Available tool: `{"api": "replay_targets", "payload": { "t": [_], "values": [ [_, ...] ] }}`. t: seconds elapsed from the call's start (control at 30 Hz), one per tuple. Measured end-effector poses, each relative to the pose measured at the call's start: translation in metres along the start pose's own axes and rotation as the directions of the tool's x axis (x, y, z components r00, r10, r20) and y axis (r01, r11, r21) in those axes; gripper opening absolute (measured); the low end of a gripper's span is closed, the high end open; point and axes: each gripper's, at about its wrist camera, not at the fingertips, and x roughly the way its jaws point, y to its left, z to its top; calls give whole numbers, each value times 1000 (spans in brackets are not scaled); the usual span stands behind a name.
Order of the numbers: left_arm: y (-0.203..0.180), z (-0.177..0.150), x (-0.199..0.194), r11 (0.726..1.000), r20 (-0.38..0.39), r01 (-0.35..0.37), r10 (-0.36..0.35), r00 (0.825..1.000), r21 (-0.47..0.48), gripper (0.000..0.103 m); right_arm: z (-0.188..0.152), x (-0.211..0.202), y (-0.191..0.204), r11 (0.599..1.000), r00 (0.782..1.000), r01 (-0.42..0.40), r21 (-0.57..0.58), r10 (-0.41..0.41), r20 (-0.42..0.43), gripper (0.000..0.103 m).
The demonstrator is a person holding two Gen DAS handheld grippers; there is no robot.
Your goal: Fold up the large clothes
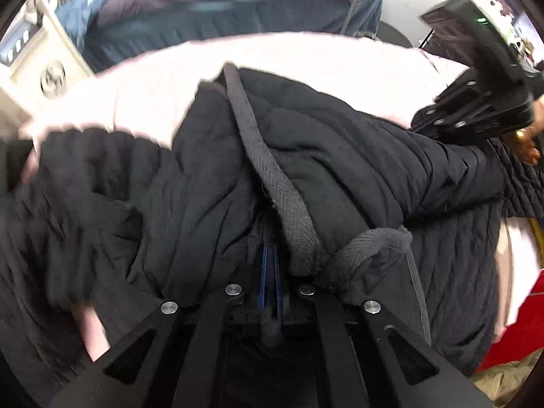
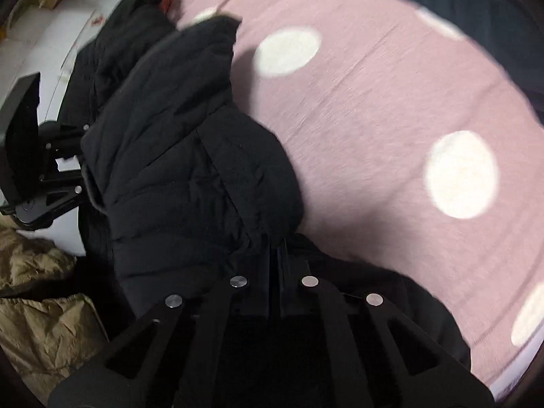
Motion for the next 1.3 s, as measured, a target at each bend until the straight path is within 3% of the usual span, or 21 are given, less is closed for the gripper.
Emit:
{"api": "replay_targets", "payload": {
  "t": [0.1, 0.23, 0.3, 0.4, 0.43, 0.47, 0.5, 0.53, 0.57, 0.6, 0.63, 0.67, 0.7, 0.77, 0.83, 0.9, 0.97, 1.03, 1.1, 1.17, 1.3],
  "values": [
    [-11, 31, -2, 995, 90, -77, 71, 993, 71, 4, -18, -52, -9, 993, 979, 73, 90, -89, 185, 3],
    [-23, 109, 28, 983, 168, -161, 146, 975, 83, 4, -28, -98, -21, 942, 899, 252, 220, -312, 307, 2],
    [-21, 146, 58, 979, 122, -193, 184, 975, 69, 6, -24, -94, -34, 900, 869, 322, 293, -404, 284, 3],
    [-9, 193, 98, 983, -65, -185, 186, 980, 15, 9, -16, -71, -56, 750, 762, 537, 386, -628, 158, 8],
    [-1, 205, 94, 987, -78, -158, 155, 985, -41, 9, -19, -70, -68, 713, 749, 564, 417, -654, 107, 8],
    [9, 210, 81, 987, -47, -113, 109, 993, -110, 15, -22, -74, -72, 697, 755, 530, 483, -647, 107, 8],
    [20, 210, 60, 981, 19, -63, 68, 997, -185, 45, -31, -87, -70, 698, 757, 468, 542, -633, 161, 8],
    [29, 207, 42, 971, 81, -36, 57, 995, -235, 64, -37, -96, -64, 708, 755, 414, 572, -618, 218, 10],
    [38, 200, 21, 959, 150, -17, 62, 987, -284, 90, -46, -105, -51, 733, 747, 352, 583, -595, 296, 24],
    [45, 191, 4, 946, 223, 7, 69, 972, -325, 93, -52, -110, -36, 757, 742, 328, 565, -576, 342, 39],
    [51, 175, -13, 937, 278, 45, 56, 959, -345, 93, -54, -108, -17, 781, 741, 320, 536, -559, 372, 75],
    [51, 159, -21, 942, 270, 52, 42, 962, -332, 93, -59, -104, 2, 809, 743, 312, 499, -534, 402, 82],
    [47, 141, -23, 953, 231, 28, 45, 972, -303, 93, -58, -94, 17, 834, 752, 303, 461, -506, 422, 82],
    [32, 104, -20, 969, 171, -42, 85, 982, -242, 93, -69, -66, 48, 871, 796, 294, 394, -452, 402, 82],
    [13, 62, -9, 982, 95, -99, 116, 989, -164, 93, -79, -20, 77, 883, 848, 322, 341, -430, 310, 82],
    [3, 12, 3, 984, -10, -147, 147, 989, -96, 93, -91, 19, 90, 877, 876, 357, 321, -434, 210, 82],
    [-6, -23, 30, 978, -122, -201, 193, 974, -56, 93, -97, 56, 92, 860, 882, 399, 317, -454, 122, 90],
    [-7, -37, 47, 973, -116, -225, 219, 969, -48, 98, -100, 75, 85, 849, 884, 415, 328, -462, 78, 95],
    [-2, -35, 54, 975, -111, -206, 196, 974, -85, 98, -90, 81, 78, 831, 883, 420, 364, -468, 50, 98],
    [6, -24, 60, 975, -163, -180, 158, 974, -132, 98, -78, 88, 73, 820, 882, 436, 371, -471, 2, 98],
    [15, -13, 64, 977, -230, -157, 122, 966, -142, 98, -63, 91, 67, 828, 904, 407, 386, -426, -40, 99]
  ]
}}
